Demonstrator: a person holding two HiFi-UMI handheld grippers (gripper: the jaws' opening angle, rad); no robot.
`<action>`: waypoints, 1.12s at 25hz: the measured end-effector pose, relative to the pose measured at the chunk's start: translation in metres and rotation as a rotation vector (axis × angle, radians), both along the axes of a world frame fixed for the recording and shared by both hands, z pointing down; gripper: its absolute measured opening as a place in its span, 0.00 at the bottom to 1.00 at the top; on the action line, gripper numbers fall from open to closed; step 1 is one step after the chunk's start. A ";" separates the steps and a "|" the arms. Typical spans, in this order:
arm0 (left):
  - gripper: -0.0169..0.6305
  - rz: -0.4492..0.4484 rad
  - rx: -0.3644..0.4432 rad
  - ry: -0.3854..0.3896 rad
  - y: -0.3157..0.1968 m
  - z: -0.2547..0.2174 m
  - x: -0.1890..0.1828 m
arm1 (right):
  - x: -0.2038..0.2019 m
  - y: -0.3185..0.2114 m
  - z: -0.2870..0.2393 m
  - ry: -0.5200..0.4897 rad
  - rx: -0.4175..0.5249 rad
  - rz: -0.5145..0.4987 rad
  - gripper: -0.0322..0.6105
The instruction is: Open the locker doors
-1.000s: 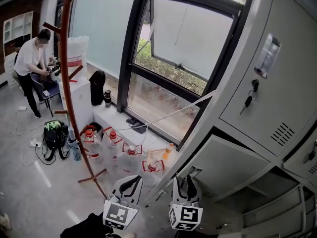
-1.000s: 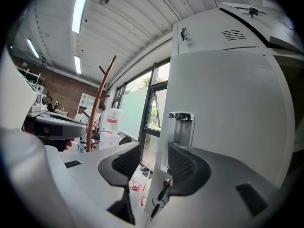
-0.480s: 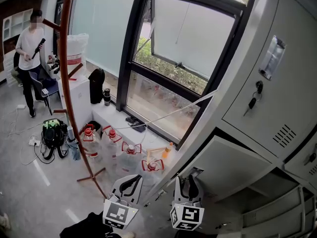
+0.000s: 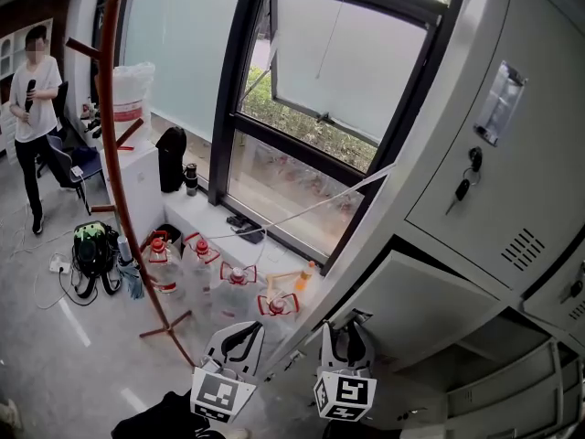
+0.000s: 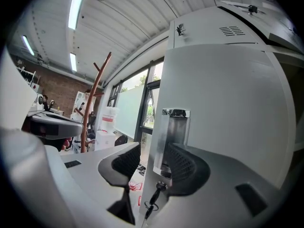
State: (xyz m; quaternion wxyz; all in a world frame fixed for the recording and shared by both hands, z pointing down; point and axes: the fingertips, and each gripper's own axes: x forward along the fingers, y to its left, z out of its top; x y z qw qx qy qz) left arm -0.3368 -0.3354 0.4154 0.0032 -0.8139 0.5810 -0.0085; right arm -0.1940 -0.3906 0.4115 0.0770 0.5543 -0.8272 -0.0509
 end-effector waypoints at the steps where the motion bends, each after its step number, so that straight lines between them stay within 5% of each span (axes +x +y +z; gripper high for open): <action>1: 0.06 0.000 0.000 0.000 -0.001 0.000 0.000 | -0.001 -0.001 0.001 0.000 -0.003 -0.002 0.35; 15: 0.06 0.009 -0.018 -0.003 0.017 0.009 -0.005 | 0.000 0.024 0.002 0.008 0.014 0.037 0.26; 28: 0.06 0.064 -0.022 -0.024 0.061 0.012 0.039 | 0.014 0.084 0.003 -0.002 0.005 -0.032 0.25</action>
